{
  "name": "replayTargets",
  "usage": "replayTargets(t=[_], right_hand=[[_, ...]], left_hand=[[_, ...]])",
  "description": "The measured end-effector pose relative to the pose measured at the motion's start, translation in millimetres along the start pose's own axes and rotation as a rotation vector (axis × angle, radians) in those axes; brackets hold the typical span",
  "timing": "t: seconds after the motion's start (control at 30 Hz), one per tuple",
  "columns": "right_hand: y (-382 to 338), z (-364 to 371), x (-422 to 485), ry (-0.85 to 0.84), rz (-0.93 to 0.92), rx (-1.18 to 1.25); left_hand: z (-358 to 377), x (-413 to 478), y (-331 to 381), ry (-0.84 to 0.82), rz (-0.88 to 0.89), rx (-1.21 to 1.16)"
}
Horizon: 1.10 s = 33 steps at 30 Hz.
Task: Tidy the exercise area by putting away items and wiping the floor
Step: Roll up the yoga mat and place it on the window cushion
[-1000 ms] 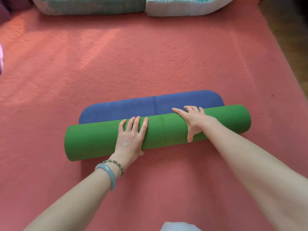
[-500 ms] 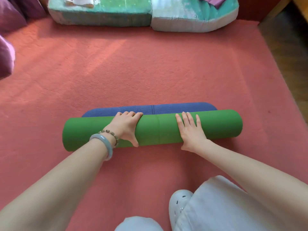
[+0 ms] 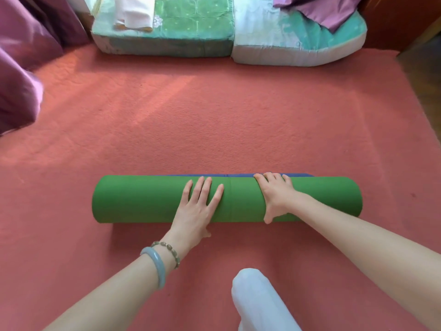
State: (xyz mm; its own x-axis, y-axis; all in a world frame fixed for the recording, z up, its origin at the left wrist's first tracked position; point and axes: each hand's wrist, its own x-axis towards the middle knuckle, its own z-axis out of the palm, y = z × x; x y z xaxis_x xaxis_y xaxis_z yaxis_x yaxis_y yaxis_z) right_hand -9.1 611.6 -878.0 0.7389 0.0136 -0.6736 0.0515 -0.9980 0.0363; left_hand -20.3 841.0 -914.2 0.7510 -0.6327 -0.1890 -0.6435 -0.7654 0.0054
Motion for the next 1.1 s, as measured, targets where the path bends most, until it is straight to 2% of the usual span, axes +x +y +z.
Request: replayTargets(t=[0.13,0.23,0.33,0.43,0.53,0.7,0.83,0.93,1.1], right_hand=[[7,-24,17,-0.121,-0.008,0.025],[5,-24,15,-0.106,0.012,0.074],[0,-9,-3,0.102,0.001,0.003],[-9,19,-20,0.336,0.027,-0.017],[-9,36,-8,0.435,0.080,-0.037],[-3,15,20,0.406,0.081,-0.016],[6,2,27,0.374,0.054,-0.005],[13,-14,37,0.330,0.029,-0.001],[25,-44,58,0.208,-0.012,0.023]], left_hand=[[-4,21,-8,-0.002,-0.020,-0.041],[1,28,-12,0.036,-0.023,-0.061],[-2,41,-20,0.032,-0.014,-0.038],[-15,58,-32,-0.052,0.012,-0.022],[-25,79,-44,-0.095,0.035,-0.075],[-41,104,-60,-0.185,0.069,-0.157],[-41,91,-52,-0.051,0.077,-0.228],[-26,70,-37,0.126,0.048,-0.113],[-15,85,-22,0.017,-0.091,0.082]])
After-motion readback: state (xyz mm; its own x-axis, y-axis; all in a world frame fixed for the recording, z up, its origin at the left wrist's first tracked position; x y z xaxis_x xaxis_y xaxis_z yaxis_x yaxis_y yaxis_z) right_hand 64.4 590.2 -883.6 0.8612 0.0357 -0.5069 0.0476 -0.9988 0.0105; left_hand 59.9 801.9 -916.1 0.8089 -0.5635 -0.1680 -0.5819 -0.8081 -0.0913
